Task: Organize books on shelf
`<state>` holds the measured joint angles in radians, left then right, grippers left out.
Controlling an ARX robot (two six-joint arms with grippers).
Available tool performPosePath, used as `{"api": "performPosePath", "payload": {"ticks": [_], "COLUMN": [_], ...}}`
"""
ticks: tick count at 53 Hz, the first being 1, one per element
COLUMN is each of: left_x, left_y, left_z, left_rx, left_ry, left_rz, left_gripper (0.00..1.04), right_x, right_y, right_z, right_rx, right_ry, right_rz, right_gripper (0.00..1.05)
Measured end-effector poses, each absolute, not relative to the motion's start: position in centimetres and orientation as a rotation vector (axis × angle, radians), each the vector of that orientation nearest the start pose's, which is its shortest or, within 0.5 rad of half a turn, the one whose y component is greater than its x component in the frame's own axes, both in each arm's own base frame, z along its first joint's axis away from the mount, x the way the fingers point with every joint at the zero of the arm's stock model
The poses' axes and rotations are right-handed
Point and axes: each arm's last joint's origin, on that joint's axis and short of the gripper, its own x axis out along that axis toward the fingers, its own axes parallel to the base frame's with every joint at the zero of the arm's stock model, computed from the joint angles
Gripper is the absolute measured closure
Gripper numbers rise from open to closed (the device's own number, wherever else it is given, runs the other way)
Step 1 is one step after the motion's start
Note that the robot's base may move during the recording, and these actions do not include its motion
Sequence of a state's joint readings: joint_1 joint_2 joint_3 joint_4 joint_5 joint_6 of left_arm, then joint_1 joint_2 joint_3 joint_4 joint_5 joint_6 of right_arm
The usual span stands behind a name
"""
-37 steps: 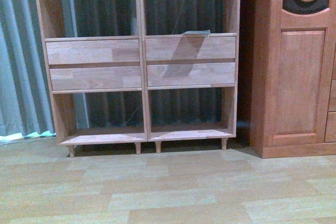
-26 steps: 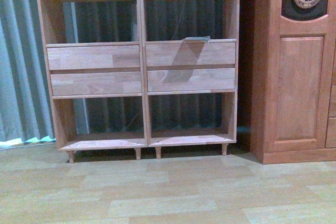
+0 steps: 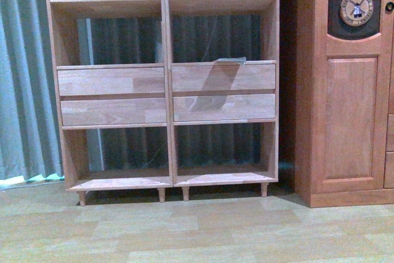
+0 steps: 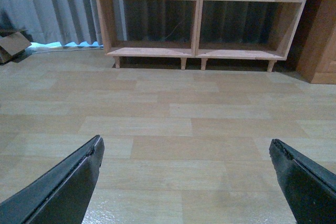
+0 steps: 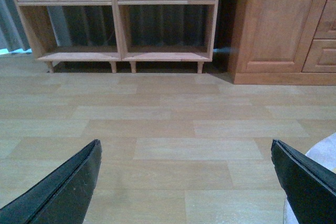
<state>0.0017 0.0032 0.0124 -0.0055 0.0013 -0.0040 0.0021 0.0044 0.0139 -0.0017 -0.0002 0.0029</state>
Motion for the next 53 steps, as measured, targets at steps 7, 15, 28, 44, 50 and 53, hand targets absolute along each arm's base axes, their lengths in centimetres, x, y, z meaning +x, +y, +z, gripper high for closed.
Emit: {"api": "performPosePath", "payload": {"ticks": [7,15,28,44,50,53], "left_x": [9.71,9.72,9.71,9.72,9.71,9.71], "left_y": [0.01,0.01,0.01,0.01,0.01,0.01], "left_z": [16.69,16.69,16.69,16.69,16.69,16.69], "left_rx": [-0.004,-0.004,-0.004,-0.004,-0.004,-0.004], "left_ry": [-0.004,-0.003,-0.004,-0.003,-0.004,-0.004], "left_rz": [0.0,0.0,0.0,0.001,0.0,0.0], "left_gripper": [0.07,0.07,0.07,0.07,0.07,0.07], "right_x": [9.71,9.71,9.71,9.71,9.71,9.71], "right_y": [0.02,0.02,0.02,0.02,0.02,0.02], "right_z": [16.77,16.77,16.77,16.78,16.78,16.78], "right_rx": [0.003,0.003,0.003,0.003,0.003,0.003], "right_ry": [-0.008,-0.008,-0.008,-0.008,-0.008,-0.008], "right_rz": [0.002,0.002,0.002,0.003,0.002,0.002], "right_gripper": [0.07,0.07,0.07,0.07,0.07,0.07]}}
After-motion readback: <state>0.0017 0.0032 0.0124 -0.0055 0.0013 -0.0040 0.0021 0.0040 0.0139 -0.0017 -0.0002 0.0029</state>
